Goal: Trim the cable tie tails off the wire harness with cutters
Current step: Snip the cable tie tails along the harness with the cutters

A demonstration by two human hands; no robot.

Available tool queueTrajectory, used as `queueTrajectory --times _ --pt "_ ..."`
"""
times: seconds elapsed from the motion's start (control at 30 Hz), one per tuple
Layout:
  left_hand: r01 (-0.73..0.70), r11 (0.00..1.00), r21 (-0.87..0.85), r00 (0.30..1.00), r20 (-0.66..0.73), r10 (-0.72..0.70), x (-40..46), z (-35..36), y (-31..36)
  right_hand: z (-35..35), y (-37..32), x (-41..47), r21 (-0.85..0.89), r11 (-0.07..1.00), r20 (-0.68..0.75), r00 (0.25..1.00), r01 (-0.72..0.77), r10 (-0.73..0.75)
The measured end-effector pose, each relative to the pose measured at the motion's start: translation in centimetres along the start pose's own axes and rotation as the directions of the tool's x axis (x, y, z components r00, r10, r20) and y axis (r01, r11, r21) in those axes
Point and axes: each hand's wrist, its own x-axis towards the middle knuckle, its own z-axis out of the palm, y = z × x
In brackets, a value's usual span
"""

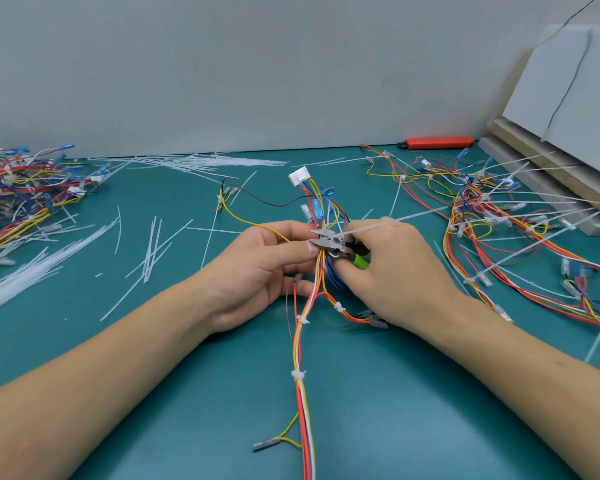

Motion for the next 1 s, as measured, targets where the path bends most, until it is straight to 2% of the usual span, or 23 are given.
queueTrajectory --times 0.5,0.8,0.93,1.0 --pt "0.000 1.000 0.017 1.000 -0.003 0.000 -0.16 0.19 0.12 -0.09 -0.02 -0.25 -0.041 0.995 0.014 0.996 -0.086 0.087" --pt "0.000 1.000 0.003 1.000 -0.013 0.000 -0.10 0.11 0.05 -0.03 0.03 -0.04 -0.032 0.999 0.015 1.000 0.009 -0.009" --pt "0.004 1.000 0.002 1.000 -0.020 -0.004 -0.02 0.07 0.05 -0.13 0.04 -0.02 -0.070 0.998 0.019 1.000 -0.002 0.003" --pt "0.009 1.000 0.001 1.000 -0.020 -0.009 -0.01 0.11 0.07 -0.12 0.07 -0.05 -0.034 0.999 0.014 0.999 -0.032 0.032"
